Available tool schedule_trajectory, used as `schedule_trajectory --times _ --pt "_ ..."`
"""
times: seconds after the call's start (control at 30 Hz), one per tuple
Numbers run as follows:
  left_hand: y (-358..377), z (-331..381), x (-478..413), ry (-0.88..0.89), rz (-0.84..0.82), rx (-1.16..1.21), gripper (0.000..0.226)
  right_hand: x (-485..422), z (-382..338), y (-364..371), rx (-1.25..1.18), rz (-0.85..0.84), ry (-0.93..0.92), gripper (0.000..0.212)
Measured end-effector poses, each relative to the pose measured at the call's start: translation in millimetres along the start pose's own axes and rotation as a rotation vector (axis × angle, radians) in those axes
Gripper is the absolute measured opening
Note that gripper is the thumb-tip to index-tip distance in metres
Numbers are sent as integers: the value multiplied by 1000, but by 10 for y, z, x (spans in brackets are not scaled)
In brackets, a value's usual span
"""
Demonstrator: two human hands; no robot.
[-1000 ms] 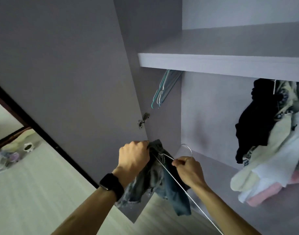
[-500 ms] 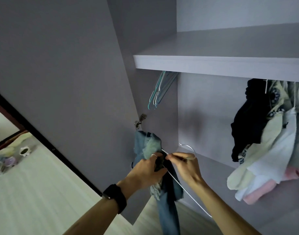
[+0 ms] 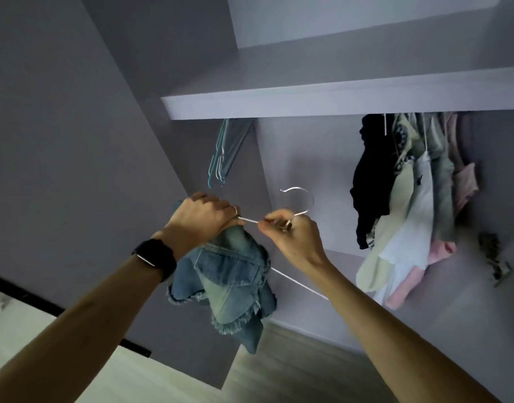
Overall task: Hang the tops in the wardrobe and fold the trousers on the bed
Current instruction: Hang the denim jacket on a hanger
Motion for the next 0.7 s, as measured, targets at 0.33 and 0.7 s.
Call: schedule_trajectory --times 0.33,0.7 --pt "-281 -342 -260 -555 -362 367 48 59 169 95 166 -2 175 63" --pt "65 -427 -136 -648 -416 787 34 346 103 363 -9 -161 -270 20"
Point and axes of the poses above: each hand's wrist, its own x-axis away from the middle knuckle, its own y-axis out of the palm, z = x × y, the point moved 4 cm from there along -x, towards the middle knuckle, and after that the axes turned 10 degrees about -z, right-handed, at the moved point
